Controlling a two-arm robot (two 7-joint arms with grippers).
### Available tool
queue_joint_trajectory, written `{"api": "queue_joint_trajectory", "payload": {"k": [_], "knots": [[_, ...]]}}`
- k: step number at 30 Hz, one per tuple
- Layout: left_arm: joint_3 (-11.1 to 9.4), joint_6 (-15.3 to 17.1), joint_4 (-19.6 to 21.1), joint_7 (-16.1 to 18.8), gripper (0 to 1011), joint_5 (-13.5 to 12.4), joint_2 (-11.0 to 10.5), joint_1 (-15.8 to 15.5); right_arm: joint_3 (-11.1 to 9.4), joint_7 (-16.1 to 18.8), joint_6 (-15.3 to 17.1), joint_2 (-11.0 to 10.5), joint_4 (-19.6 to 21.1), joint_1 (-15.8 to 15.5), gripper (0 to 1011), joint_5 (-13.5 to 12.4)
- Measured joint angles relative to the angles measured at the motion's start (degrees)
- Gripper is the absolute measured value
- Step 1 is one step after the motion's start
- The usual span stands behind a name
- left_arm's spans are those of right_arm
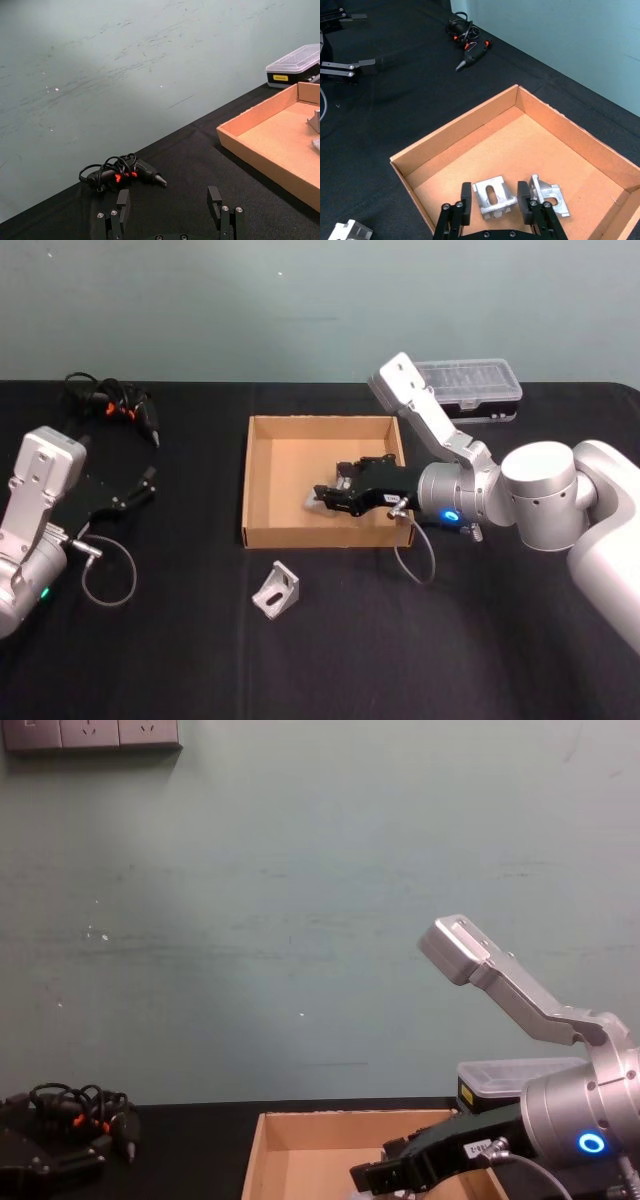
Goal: Use one hand to pick up the angle iron from the table and place it into the box.
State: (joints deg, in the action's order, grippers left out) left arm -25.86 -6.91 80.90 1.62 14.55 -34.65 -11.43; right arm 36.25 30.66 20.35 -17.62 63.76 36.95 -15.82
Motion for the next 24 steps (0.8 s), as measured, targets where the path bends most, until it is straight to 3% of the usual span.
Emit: {"api": "queue_joint_trajectory", "payload": {"k": [16, 24], "knots": [[0.0, 0.0, 0.0, 0.0, 1011, 0.0, 0.0, 0.0, -0.01, 0.01, -0.05, -0.08, 0.16, -0.09, 998, -0.12], [0.0, 0.0, 0.0, 0.0, 1011, 0.0, 0.0, 0.0, -0.01, 0.01, -0.05, -0.11, 0.2, -0.11, 1003, -0.19]]}}
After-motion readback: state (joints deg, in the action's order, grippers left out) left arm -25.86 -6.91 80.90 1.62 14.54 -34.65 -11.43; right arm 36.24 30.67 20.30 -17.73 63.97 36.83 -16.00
